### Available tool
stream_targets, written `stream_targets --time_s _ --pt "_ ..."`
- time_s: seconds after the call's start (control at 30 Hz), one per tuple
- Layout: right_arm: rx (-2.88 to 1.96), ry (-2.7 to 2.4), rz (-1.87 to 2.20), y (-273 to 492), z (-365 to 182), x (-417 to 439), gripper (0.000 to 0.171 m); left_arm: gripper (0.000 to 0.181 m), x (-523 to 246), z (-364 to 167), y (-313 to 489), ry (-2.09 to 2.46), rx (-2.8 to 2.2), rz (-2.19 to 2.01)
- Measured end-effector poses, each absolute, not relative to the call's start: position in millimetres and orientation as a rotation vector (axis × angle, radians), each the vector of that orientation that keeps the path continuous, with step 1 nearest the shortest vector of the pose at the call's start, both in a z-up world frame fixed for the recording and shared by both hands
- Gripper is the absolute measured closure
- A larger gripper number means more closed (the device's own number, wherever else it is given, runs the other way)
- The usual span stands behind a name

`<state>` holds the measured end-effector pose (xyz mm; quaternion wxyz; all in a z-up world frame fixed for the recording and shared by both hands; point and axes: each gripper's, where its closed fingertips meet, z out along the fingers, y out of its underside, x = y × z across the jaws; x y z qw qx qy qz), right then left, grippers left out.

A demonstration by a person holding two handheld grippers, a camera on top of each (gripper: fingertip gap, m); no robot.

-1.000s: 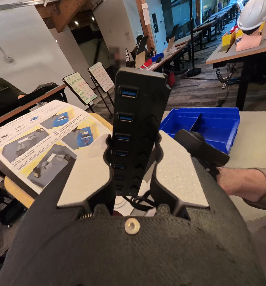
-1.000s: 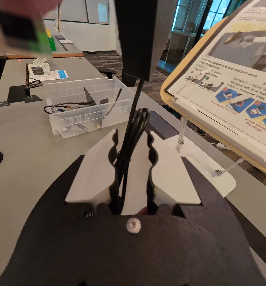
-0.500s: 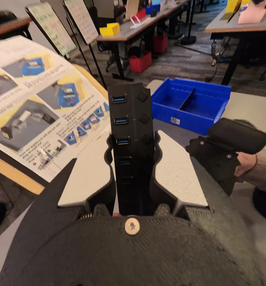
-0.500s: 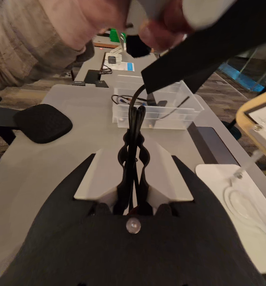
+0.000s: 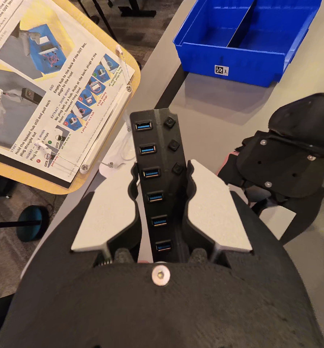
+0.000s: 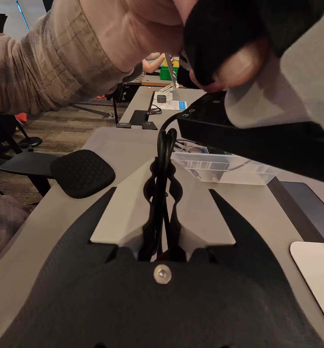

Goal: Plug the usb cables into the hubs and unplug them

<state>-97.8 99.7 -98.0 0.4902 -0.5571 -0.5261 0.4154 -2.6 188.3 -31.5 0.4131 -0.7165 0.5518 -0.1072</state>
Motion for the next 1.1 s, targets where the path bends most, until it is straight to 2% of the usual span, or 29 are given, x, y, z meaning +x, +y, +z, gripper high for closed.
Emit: stream_targets --time_s 0.3,0.37,0.43,0.67,0.87,0.97,1.1 --pt "-1.292 -1.334 0.706 110.9 -91.9 -85.1 0.166 0.131 2.3 -14.4 180.6 1.421 -1.686 -0.189" --pt "-1.264 -1.343 0.717 104.3 -84.0 -83.5 0.166 0.131 -0.1 -13.5 182.8 1.431 -1.709 -0.213" --pt "-1.228 -1.346 0.727 96.3 -73.4 -82.4 0.165 0.143 -2.6 -4.5 184.1 1.415 -1.681 -0.214" --pt "-1.148 -1.227 0.836 86.6 -30.0 -67.3 0.165 0.140 -16.3 29.1 178.0 1.356 -1.618 -0.288" --pt "-1.134 -1.111 1.028 79.1 0.2 -53.3 0.166 0.137 -44.4 56.2 137.3 1.245 -1.478 -0.288" --pt "-1.191 -1.057 1.033 89.8 1.9 -46.0 0.166 0.143 -60.3 71.4 101.3 1.214 -1.383 -0.283" --pt "-1.278 -0.997 1.077 107.4 -6.5 -39.1 0.166 0.143 -51.2 35.0 59.0 1.292 -1.386 -0.390"
